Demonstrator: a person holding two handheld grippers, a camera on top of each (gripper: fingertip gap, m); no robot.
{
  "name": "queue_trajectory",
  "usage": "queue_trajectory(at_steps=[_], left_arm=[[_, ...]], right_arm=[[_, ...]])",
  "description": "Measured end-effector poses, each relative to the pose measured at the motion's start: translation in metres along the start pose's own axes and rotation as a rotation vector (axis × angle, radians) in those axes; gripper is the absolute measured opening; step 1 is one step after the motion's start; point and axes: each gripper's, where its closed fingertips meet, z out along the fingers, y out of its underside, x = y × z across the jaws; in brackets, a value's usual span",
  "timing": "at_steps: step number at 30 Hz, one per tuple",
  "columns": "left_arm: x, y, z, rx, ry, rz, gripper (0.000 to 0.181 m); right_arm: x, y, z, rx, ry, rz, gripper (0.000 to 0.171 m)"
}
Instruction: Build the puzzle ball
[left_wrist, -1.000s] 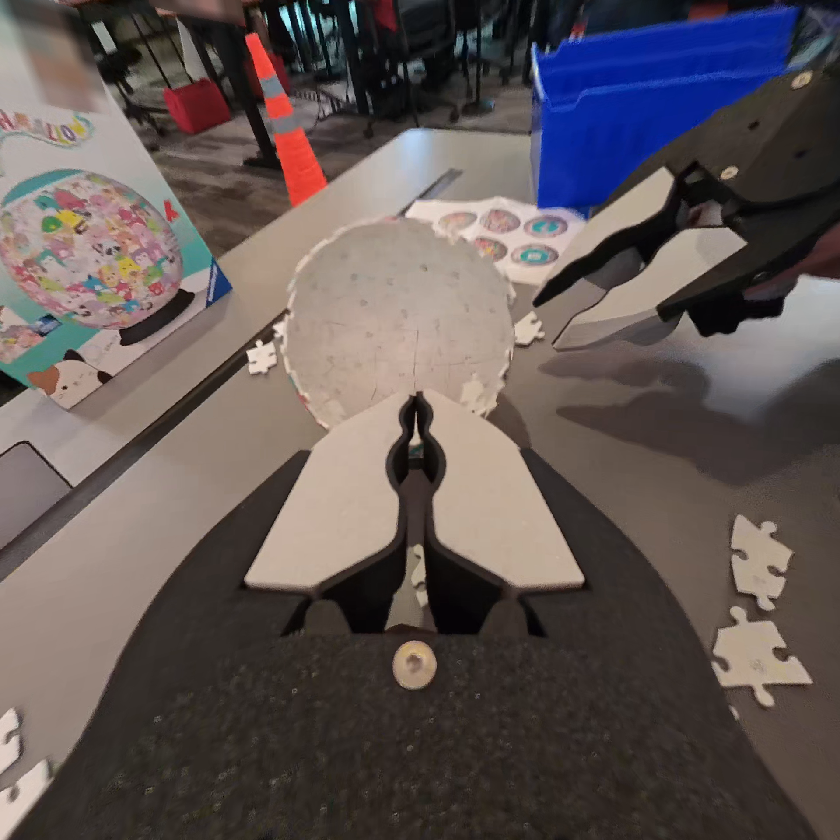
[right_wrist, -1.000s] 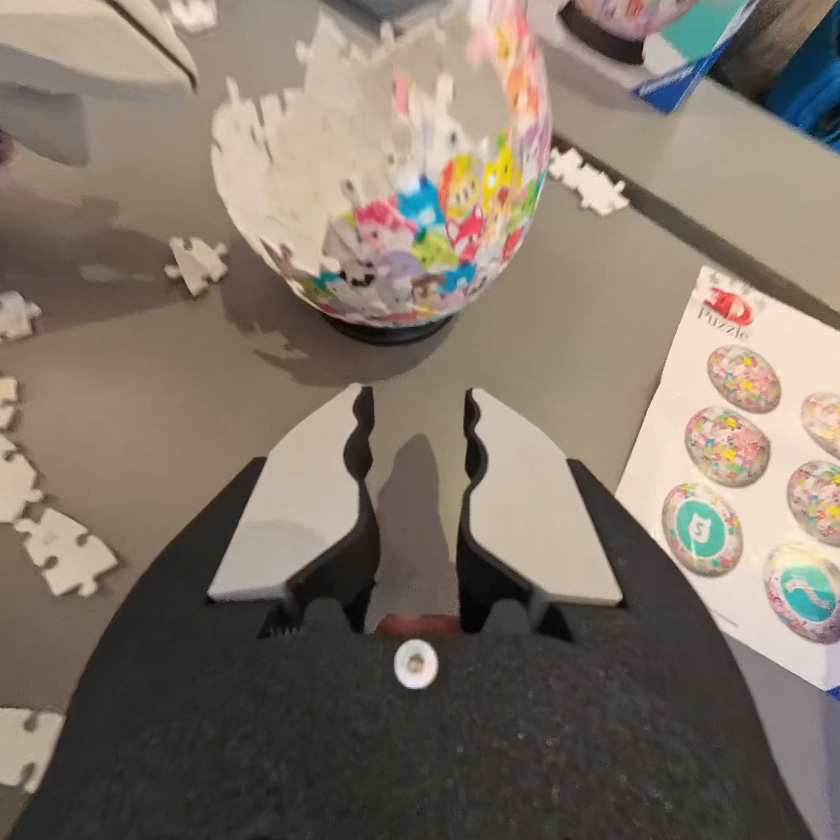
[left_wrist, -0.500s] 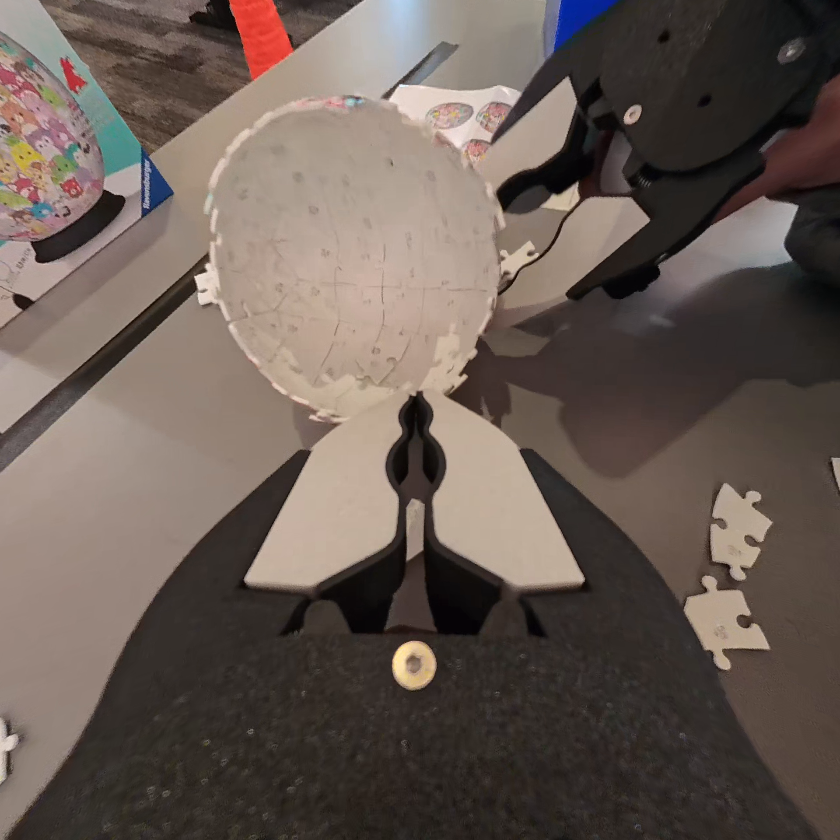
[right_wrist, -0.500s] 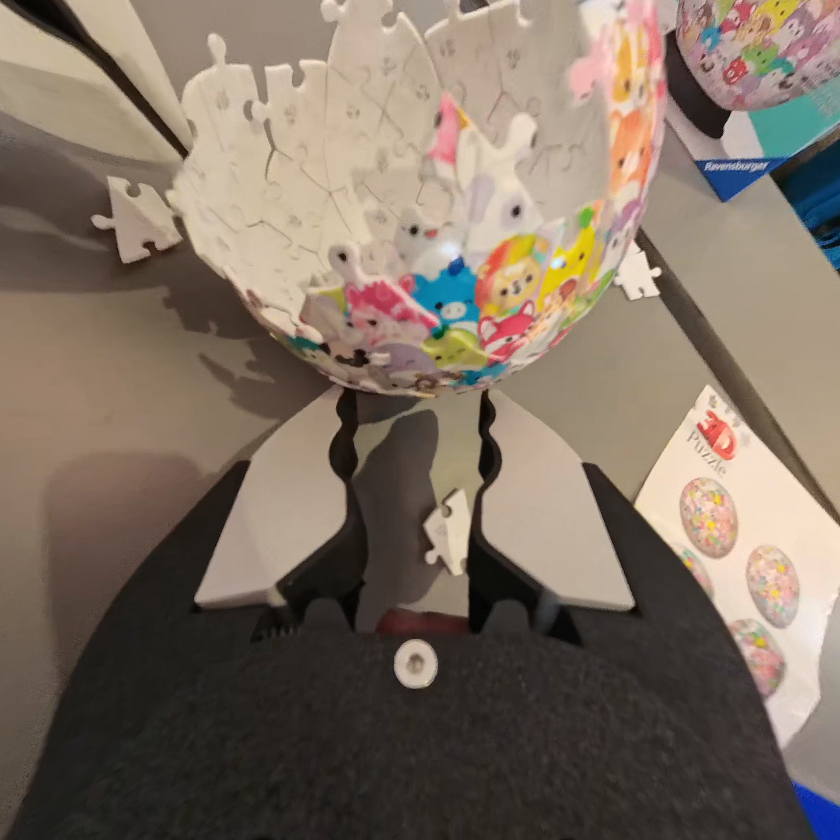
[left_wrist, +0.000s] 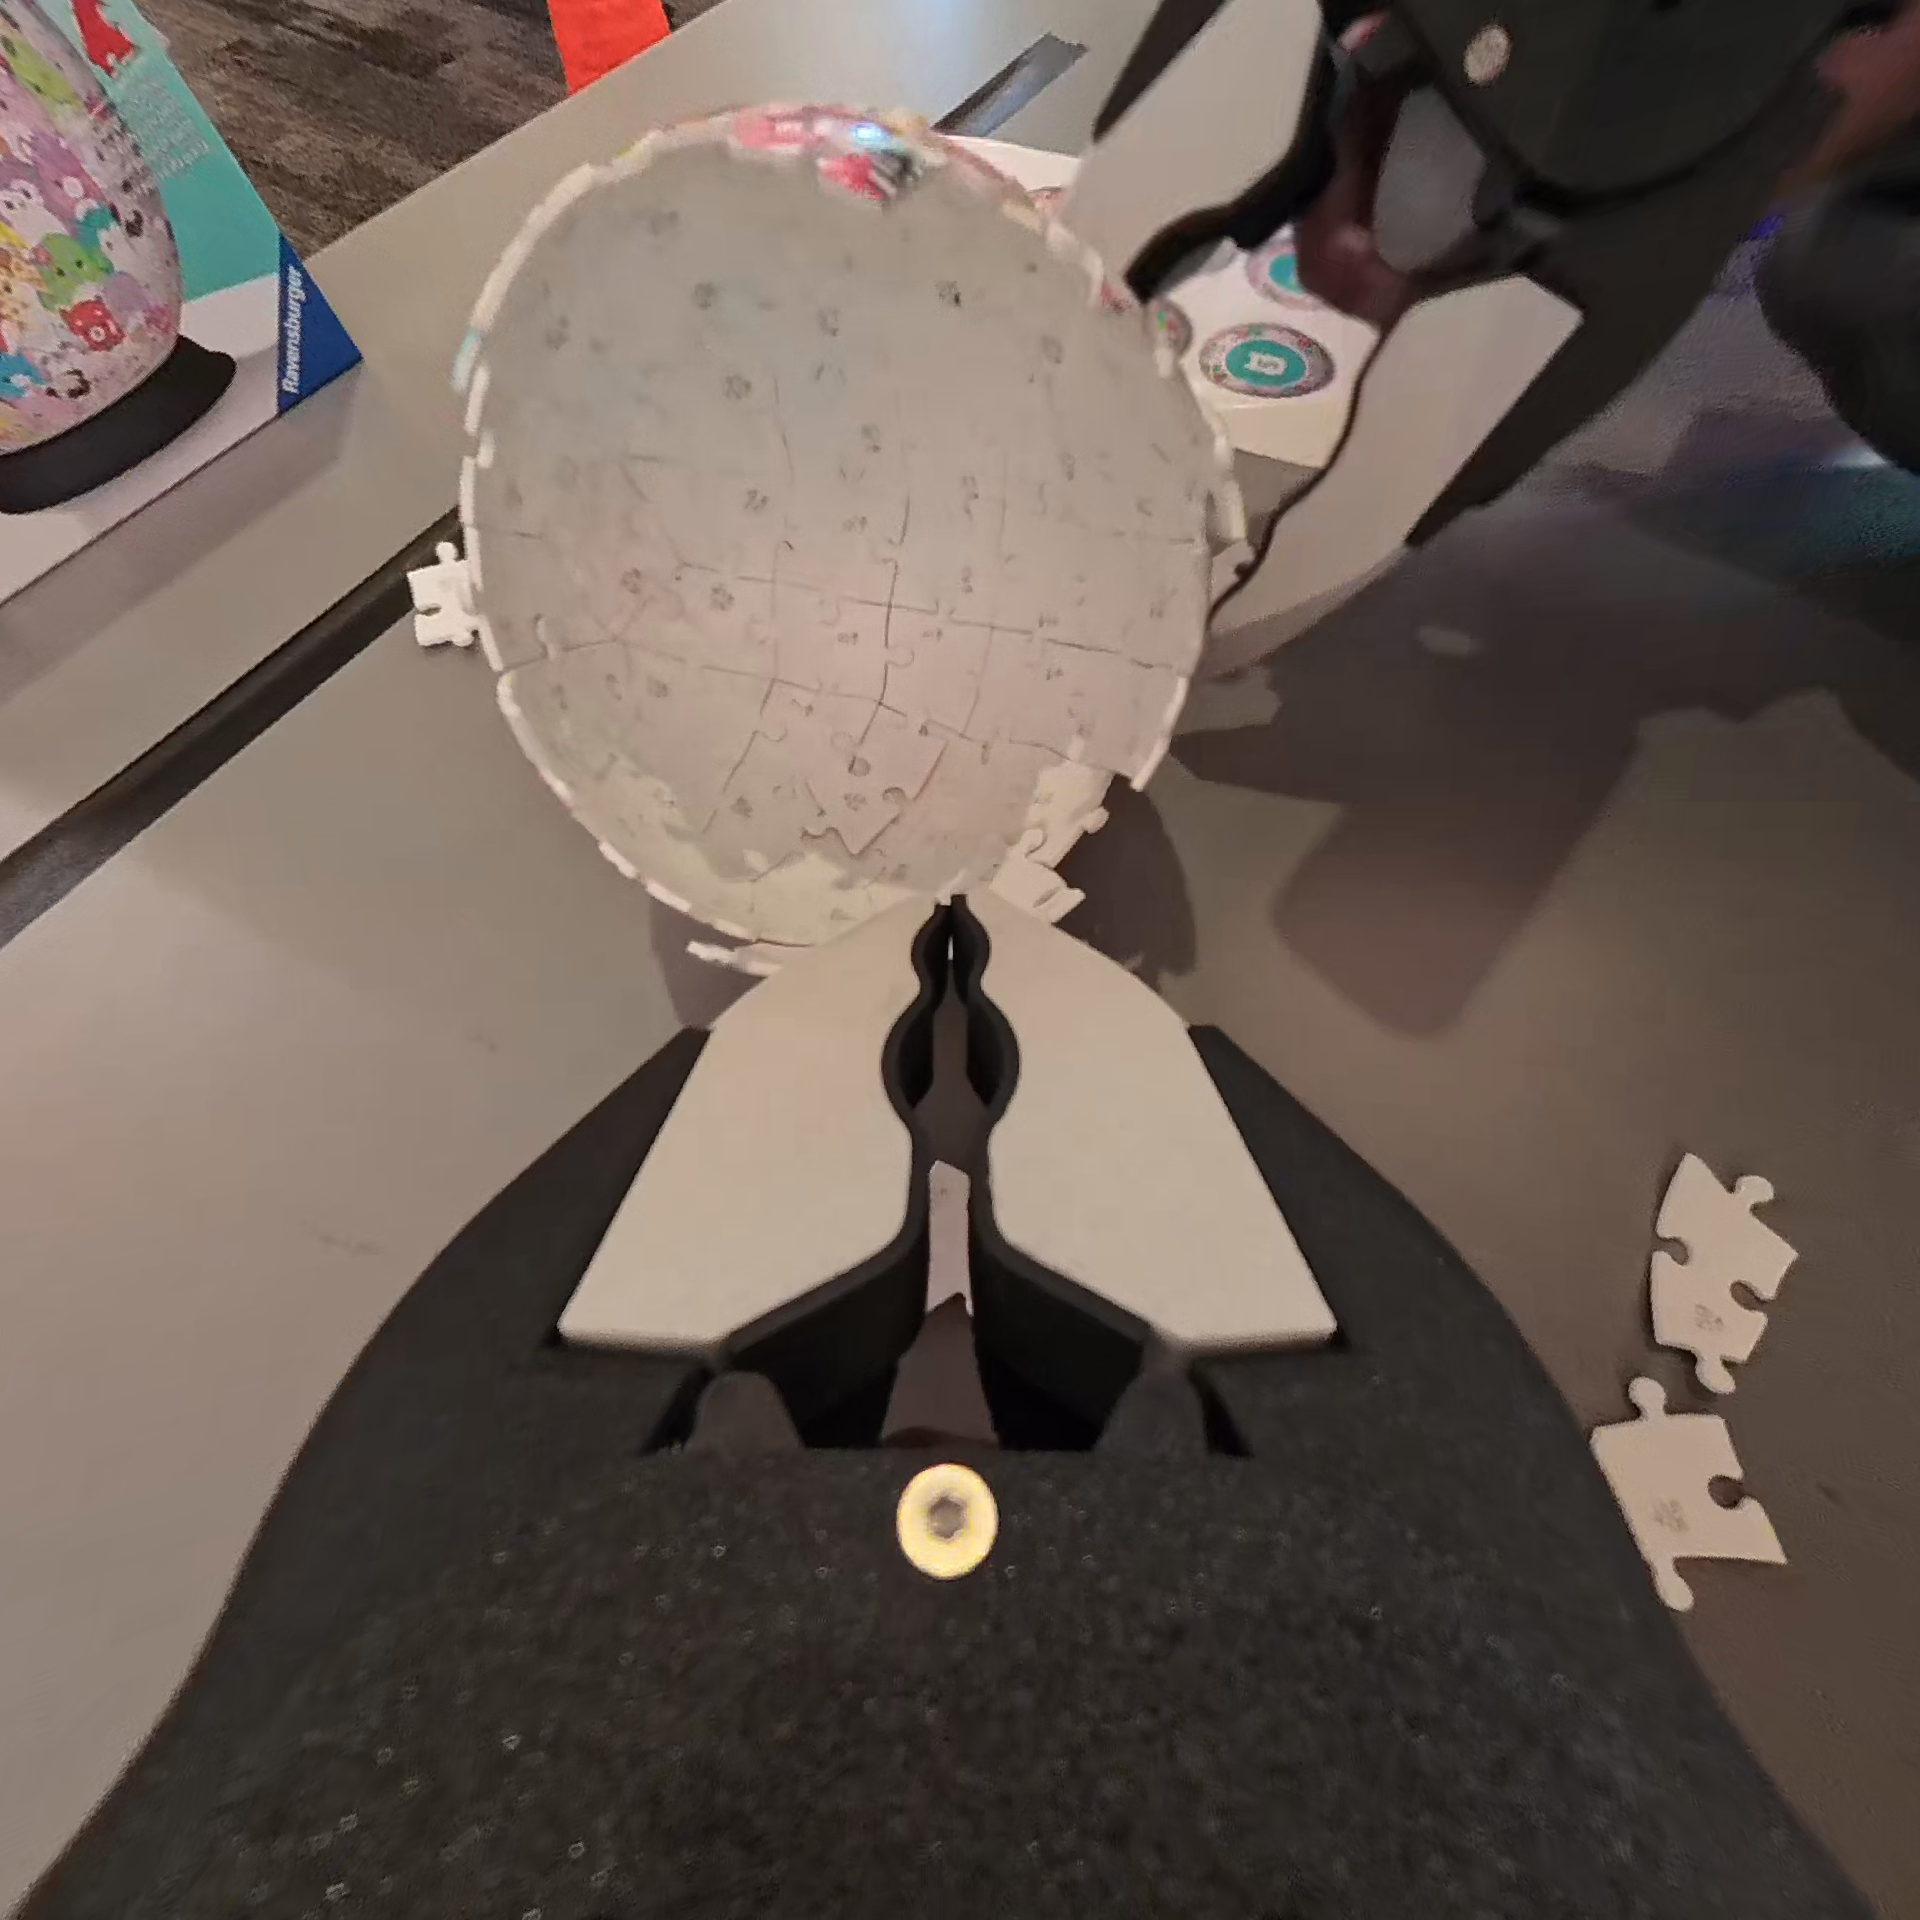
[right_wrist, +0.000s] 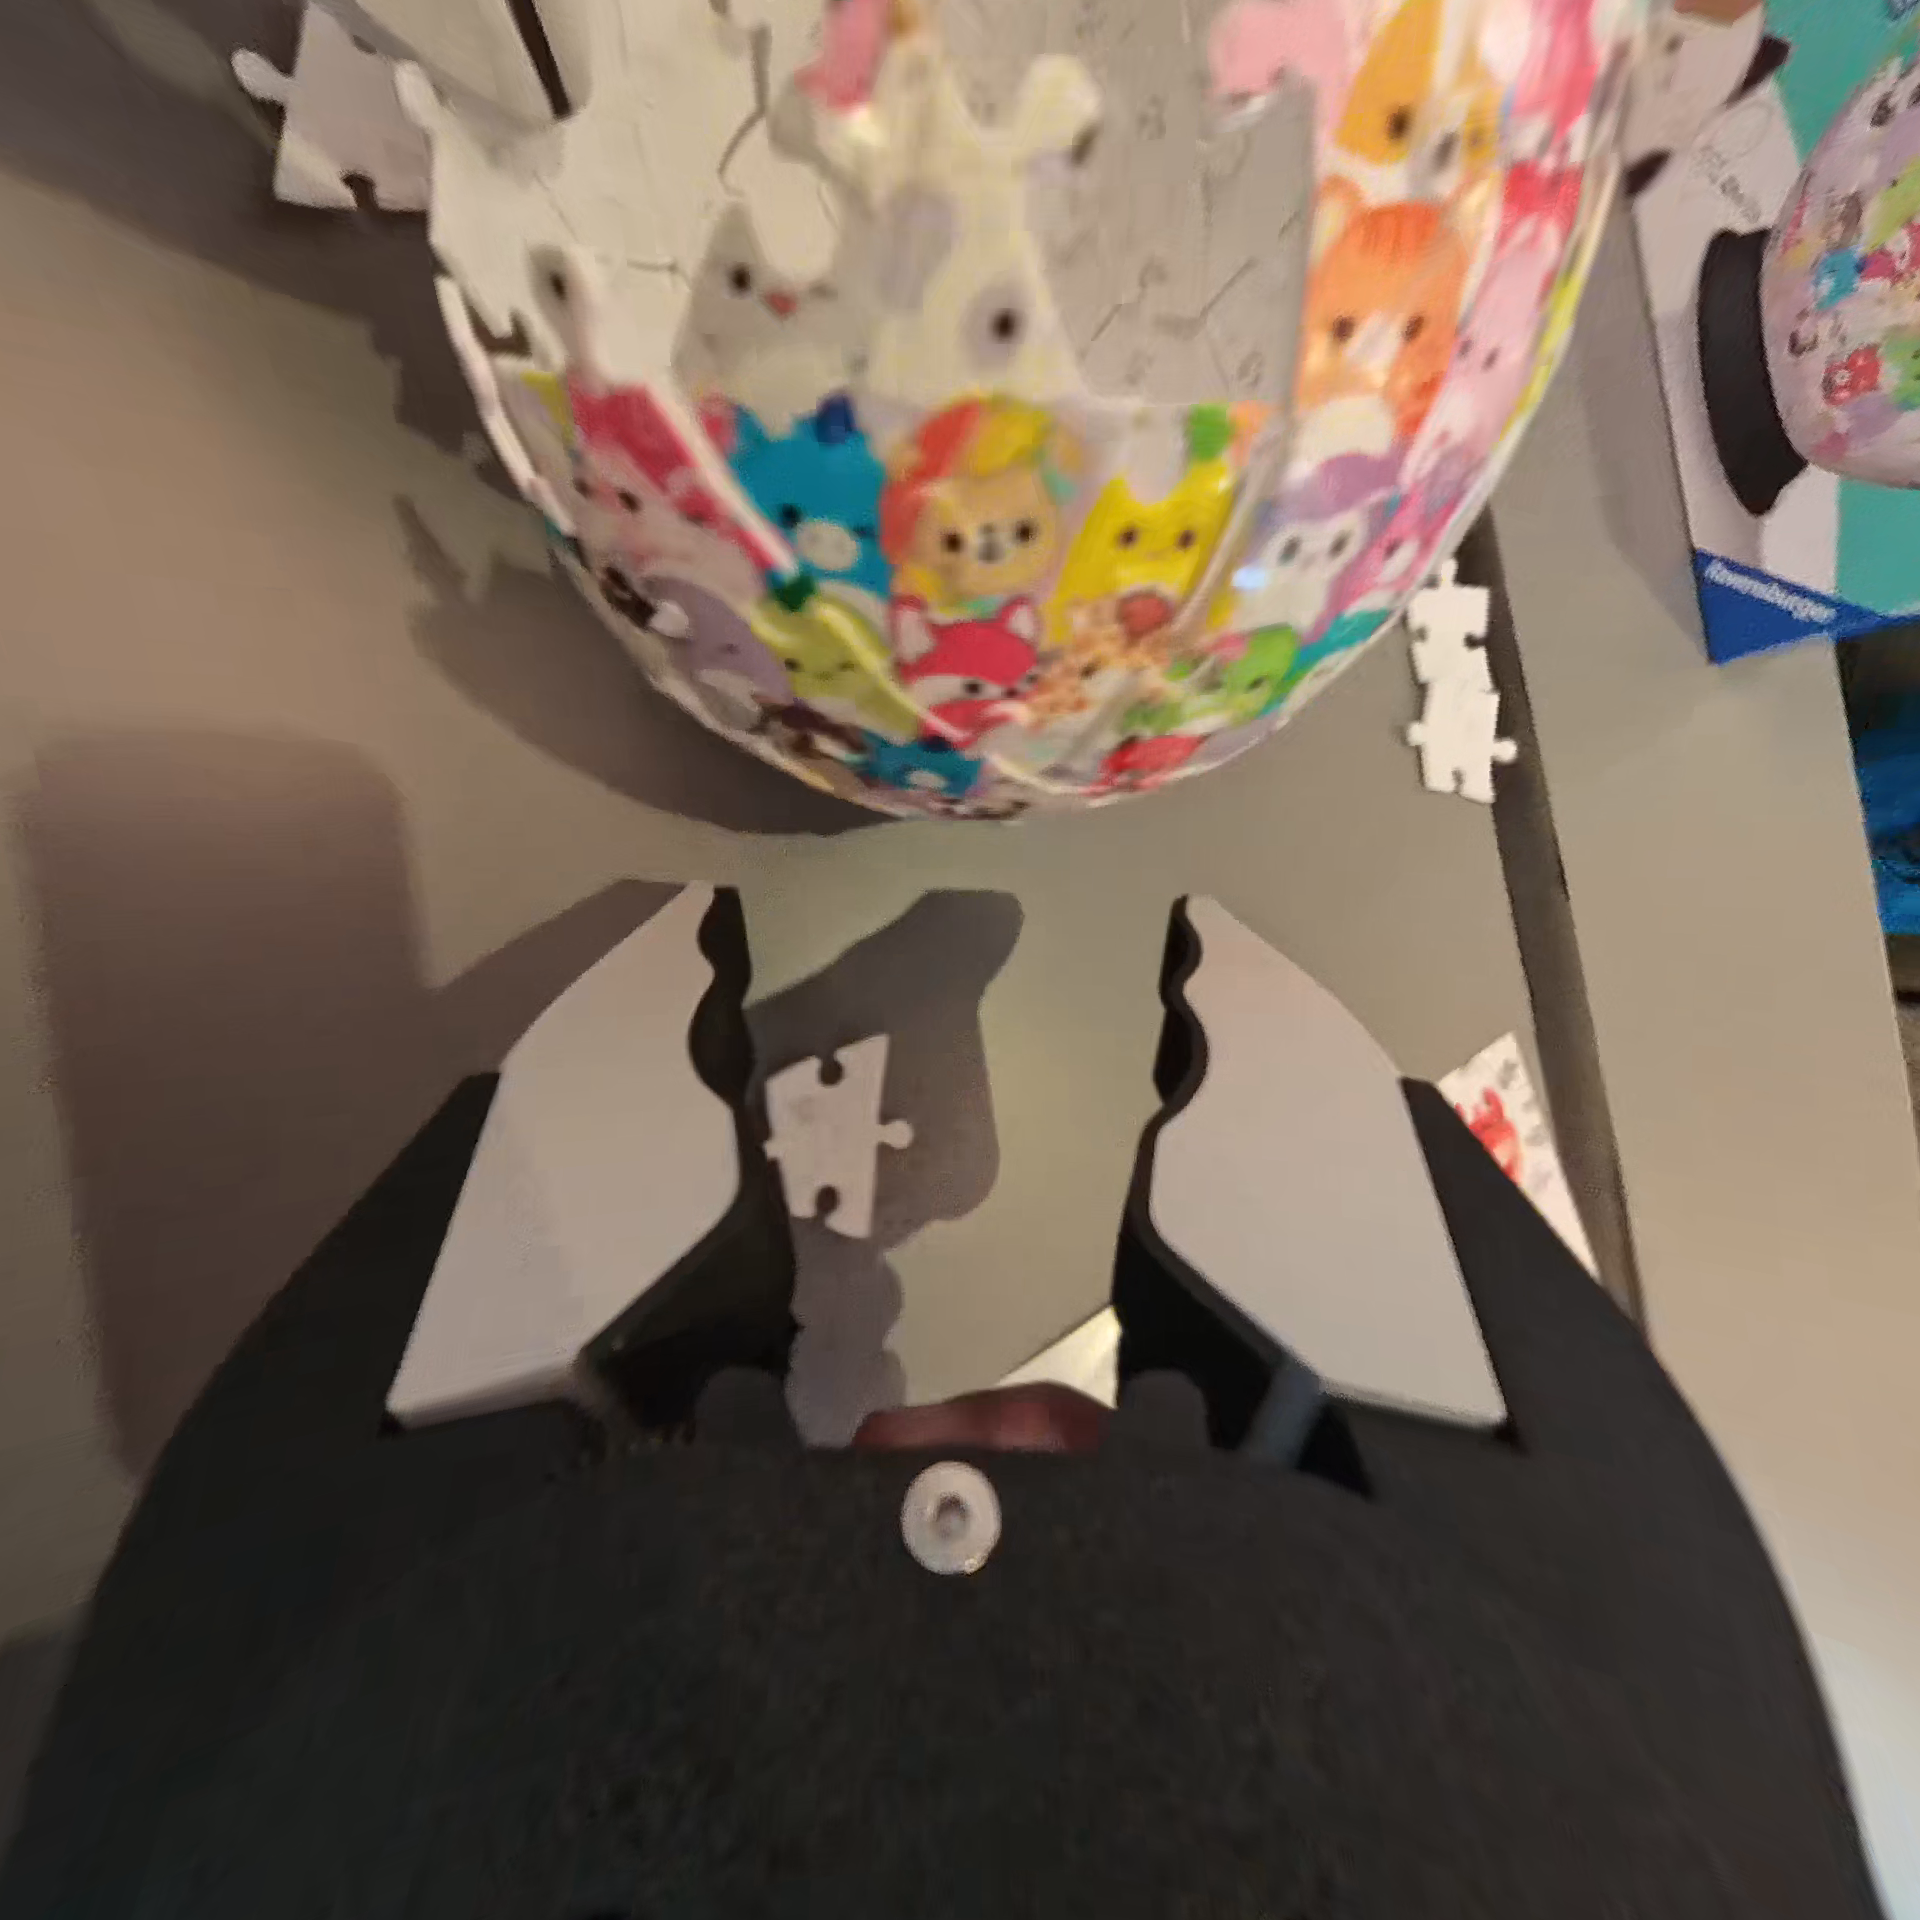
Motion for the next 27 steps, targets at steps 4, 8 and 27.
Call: queue_trajectory(at_steps=[4,8,27], left_arm=[[-0.002,-0.001,-0.001,0.007,0.003,-0.023,0.0],[-0.004,-0.006,-0.009,0.037,0.006,-0.06,0.0],[-0.025,0.024,0.002,-0.086,0.084,-0.255,0.0]], right_arm=[[0.016,-0.006,0.011,0.028,-0.094,-0.05,0.08],[0.013,-0.012,0.028,0.02,-0.22,-0.071,0.082],[0.007,-0.019,0.031,0.014,-0.246,-0.151,0.08]])
